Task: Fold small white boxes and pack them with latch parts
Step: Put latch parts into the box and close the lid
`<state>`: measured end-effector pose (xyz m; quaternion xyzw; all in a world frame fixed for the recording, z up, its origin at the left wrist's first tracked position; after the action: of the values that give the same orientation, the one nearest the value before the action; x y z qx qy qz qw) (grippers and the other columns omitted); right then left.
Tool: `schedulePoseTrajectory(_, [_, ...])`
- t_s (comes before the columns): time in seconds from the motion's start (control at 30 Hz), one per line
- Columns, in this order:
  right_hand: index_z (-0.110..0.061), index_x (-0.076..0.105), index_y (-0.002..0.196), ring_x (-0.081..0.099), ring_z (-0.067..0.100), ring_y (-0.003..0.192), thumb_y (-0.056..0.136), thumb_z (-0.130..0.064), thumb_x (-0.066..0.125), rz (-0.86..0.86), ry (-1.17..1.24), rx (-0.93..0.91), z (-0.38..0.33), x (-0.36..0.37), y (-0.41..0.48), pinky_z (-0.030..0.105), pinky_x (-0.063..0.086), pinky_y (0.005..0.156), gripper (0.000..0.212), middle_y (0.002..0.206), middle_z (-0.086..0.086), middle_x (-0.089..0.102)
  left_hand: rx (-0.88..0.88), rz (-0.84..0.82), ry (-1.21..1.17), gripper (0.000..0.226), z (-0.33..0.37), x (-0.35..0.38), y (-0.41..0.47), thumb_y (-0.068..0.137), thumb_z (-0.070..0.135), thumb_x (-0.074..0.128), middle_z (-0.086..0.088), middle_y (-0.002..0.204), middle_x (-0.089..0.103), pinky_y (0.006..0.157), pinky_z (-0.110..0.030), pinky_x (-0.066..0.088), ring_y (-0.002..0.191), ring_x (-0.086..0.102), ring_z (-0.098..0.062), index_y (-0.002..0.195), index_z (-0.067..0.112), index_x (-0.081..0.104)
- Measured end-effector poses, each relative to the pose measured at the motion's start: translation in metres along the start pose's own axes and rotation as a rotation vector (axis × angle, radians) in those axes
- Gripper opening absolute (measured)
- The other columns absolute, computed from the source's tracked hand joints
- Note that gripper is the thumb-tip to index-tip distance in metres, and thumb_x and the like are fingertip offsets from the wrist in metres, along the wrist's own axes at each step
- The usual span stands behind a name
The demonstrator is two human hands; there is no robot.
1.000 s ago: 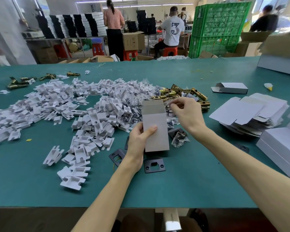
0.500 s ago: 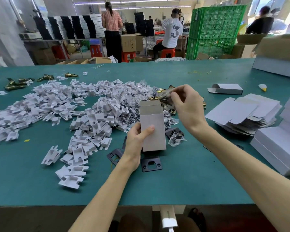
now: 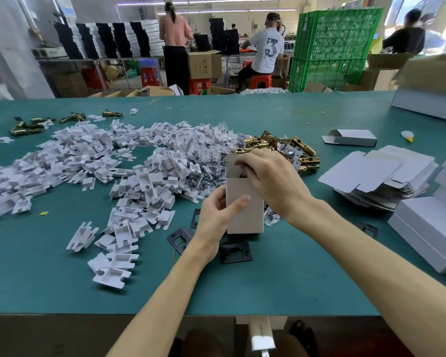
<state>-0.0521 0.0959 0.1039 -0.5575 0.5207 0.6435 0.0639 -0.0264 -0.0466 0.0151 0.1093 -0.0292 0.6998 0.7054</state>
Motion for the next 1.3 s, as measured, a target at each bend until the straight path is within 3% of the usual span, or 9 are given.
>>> schedulePoseTrajectory(0.27, [-0.019, 0.073, 0.108, 0.041, 0.022, 0.115, 0.099, -0.013, 0.054, -0.118, -0.252, 0.041, -0.002, -0.004, 0.001, 0.036, 0.019, 0.1, 0.022, 0.112, -0.004, 0.059, 0.005, -0.003, -0.024, 0.04, 0.002, 0.001, -0.001, 0.086, 0.024, 0.084, -0.01, 0.112, 0.077, 0.076, -0.029, 0.06, 0.099, 0.074, -0.019, 0.121, 0.012, 0.069])
schedulePoseTrajectory(0.43, [-0.02, 0.073, 0.114, 0.032, 0.024, 0.117, 0.089, 0.0, 0.057, -0.257, -0.247, 0.067, 0.001, -0.009, 0.001, 0.039, 0.015, 0.096, 0.036, 0.122, -0.005, 0.055, 0.044, -0.026, -0.056, 0.057, 0.003, 0.003, -0.002, 0.088, 0.023, 0.083, -0.009, 0.121, 0.075, 0.09, -0.042, 0.062, 0.114, 0.071, -0.029, 0.139, 0.021, 0.059])
schedulePoseTrajectory(0.6, [-0.017, 0.07, 0.121, 0.026, 0.028, 0.13, 0.1, -0.007, 0.047, -0.389, -0.077, 0.284, 0.012, 0.001, -0.008, 0.043, 0.02, 0.105, 0.033, 0.141, 0.002, 0.041, 0.06, -0.082, -0.083, 0.075, 0.001, 0.003, -0.002, 0.093, 0.016, 0.075, -0.017, 0.126, 0.072, 0.094, -0.049, 0.06, 0.107, 0.07, -0.027, 0.155, 0.043, 0.042])
schedulePoseTrajectory(0.7, [-0.014, 0.065, 0.127, 0.039, 0.025, 0.133, 0.101, -0.011, 0.052, -0.215, 0.264, 0.406, 0.017, 0.007, -0.025, 0.035, 0.036, 0.111, 0.03, 0.141, 0.007, 0.039, 0.054, -0.072, -0.101, 0.072, 0.001, 0.002, 0.0, 0.091, 0.02, 0.076, -0.012, 0.127, 0.073, 0.093, -0.05, 0.06, 0.111, 0.071, -0.03, 0.151, 0.046, 0.047])
schedulePoseTrajectory(0.77, [-0.015, 0.06, 0.131, 0.057, 0.021, 0.122, 0.099, -0.011, 0.059, -0.05, 0.475, 0.481, 0.016, 0.01, -0.038, 0.022, 0.047, 0.1, 0.032, 0.135, 0.006, 0.043, 0.052, -0.065, -0.106, 0.069, 0.001, 0.001, 0.001, 0.09, 0.019, 0.077, -0.011, 0.129, 0.072, 0.094, -0.053, 0.059, 0.116, 0.07, -0.035, 0.149, 0.045, 0.051])
schedulePoseTrajectory(0.87, [-0.023, 0.053, 0.13, 0.072, 0.024, 0.095, 0.098, -0.015, 0.066, 0.066, 0.769, 0.62, 0.012, 0.02, -0.052, 0.044, 0.061, 0.086, 0.036, 0.126, 0.004, 0.057, 0.067, -0.053, -0.1, 0.062, 0.0, 0.0, 0.002, 0.091, 0.014, 0.077, -0.011, 0.124, 0.074, 0.091, -0.052, 0.061, 0.111, 0.072, -0.034, 0.144, 0.04, 0.057])
schedulePoseTrajectory(0.97, [-0.03, 0.057, 0.125, 0.073, 0.034, 0.09, 0.098, -0.018, 0.067, 0.127, 0.94, 0.676, 0.009, 0.028, -0.059, 0.059, 0.058, 0.081, 0.031, 0.109, 0.004, 0.069, 0.067, -0.038, -0.123, 0.054, 0.001, -0.001, 0.001, 0.09, 0.012, 0.077, -0.013, 0.119, 0.076, 0.084, -0.046, 0.064, 0.104, 0.074, -0.032, 0.138, 0.032, 0.062])
schedulePoseTrajectory(1.13, [-0.033, 0.069, 0.119, 0.071, 0.026, 0.091, 0.1, -0.024, 0.065, 0.156, 0.938, 0.614, 0.005, 0.031, -0.057, 0.048, 0.06, 0.08, 0.021, 0.101, -0.002, 0.072, 0.043, -0.011, -0.124, 0.037, 0.002, -0.003, 0.0, 0.089, 0.019, 0.081, -0.013, 0.118, 0.076, 0.079, -0.048, 0.064, 0.098, 0.075, -0.034, 0.123, 0.025, 0.068])
schedulePoseTrajectory(1.3, [-0.025, 0.071, 0.117, 0.068, 0.028, 0.091, 0.102, -0.021, 0.061, 0.137, 0.888, 0.582, 0.008, 0.029, -0.06, 0.036, 0.057, 0.075, 0.018, 0.11, 0.011, 0.066, 0.067, -0.035, -0.047, 0.037, 0.004, -0.002, -0.002, 0.087, 0.025, 0.081, -0.012, 0.114, 0.077, 0.076, -0.045, 0.064, 0.096, 0.075, -0.031, 0.122, 0.027, 0.069])
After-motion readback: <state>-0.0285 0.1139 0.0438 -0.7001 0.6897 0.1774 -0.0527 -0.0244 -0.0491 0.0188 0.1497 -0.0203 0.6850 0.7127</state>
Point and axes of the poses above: each hand's wrist, its own y-axis towards the middle knuckle, its own x-axis out of the palm, z = x × y, the point moved 1 cm from there along y, towards the middle knuckle
